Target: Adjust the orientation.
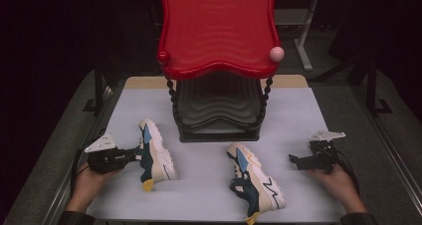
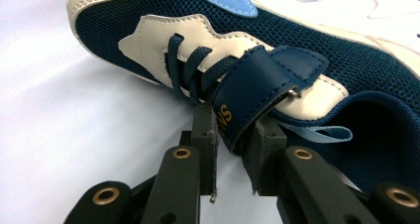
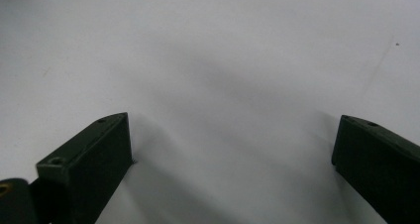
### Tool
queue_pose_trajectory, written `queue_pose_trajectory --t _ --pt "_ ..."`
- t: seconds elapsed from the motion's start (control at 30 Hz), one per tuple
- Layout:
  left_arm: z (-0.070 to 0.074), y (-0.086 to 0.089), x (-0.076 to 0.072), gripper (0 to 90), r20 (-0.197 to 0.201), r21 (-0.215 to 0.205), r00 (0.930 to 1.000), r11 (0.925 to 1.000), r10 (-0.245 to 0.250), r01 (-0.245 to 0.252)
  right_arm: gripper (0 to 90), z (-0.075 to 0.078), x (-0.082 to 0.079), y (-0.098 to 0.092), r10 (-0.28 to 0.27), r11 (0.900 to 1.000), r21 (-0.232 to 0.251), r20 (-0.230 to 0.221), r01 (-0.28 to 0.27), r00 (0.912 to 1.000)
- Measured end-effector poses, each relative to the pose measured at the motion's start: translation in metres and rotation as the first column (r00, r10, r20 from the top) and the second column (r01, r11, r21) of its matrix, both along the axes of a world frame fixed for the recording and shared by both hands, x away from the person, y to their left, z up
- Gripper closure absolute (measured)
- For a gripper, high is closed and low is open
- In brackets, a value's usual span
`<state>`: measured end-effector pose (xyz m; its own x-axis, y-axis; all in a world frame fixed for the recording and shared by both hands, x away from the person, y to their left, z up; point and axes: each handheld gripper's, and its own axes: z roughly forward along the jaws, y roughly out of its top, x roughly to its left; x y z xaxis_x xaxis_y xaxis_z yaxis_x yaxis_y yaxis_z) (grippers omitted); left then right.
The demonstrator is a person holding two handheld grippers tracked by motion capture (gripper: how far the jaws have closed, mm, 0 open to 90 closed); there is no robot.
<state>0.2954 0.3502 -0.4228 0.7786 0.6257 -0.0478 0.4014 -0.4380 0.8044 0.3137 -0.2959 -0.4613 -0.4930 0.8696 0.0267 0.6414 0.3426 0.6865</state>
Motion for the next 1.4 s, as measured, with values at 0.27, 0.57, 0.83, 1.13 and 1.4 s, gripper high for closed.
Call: queue_pose_trajectory --t 0.27,0.57,0.83,1.13,1.4 --pt "0.004 0.018 -0.014 77.2 0.002 -0.005 0.9993 0.9992 0.038 -0.038 1.3 0.0 0.0 0.0 0.0 1.0 0.0 0.0 0.0 1.0" --pt "0.02 0.008 -0.009 77.3 0.018 -0.02 0.9997 0.9997 0.015 -0.015 1.3 0.0 0.0 0.0 0.0 1.0 0.0 0.0 0.0 1.0" --pt "0.035 -0.013 0.01 77.3 0.03 -0.036 0.9992 0.999 -0.027 0.028 1.3 0.0 0.0 0.0 0.0 1.0 0.0 0.0 0.0 1.0" --pt "0.043 -0.038 0.028 76.7 0.022 -0.036 0.9984 0.998 -0.052 0.053 1.3 0.0 0.0 0.0 0.0 1.0 0.0 0.0 0.0 1.0" --pt "0.041 -0.058 0.045 75.5 0.005 -0.051 0.9974 0.9961 -0.072 0.072 1.3 0.0 0.0 0.0 0.0 1.0 0.0 0.0 0.0 1.0"
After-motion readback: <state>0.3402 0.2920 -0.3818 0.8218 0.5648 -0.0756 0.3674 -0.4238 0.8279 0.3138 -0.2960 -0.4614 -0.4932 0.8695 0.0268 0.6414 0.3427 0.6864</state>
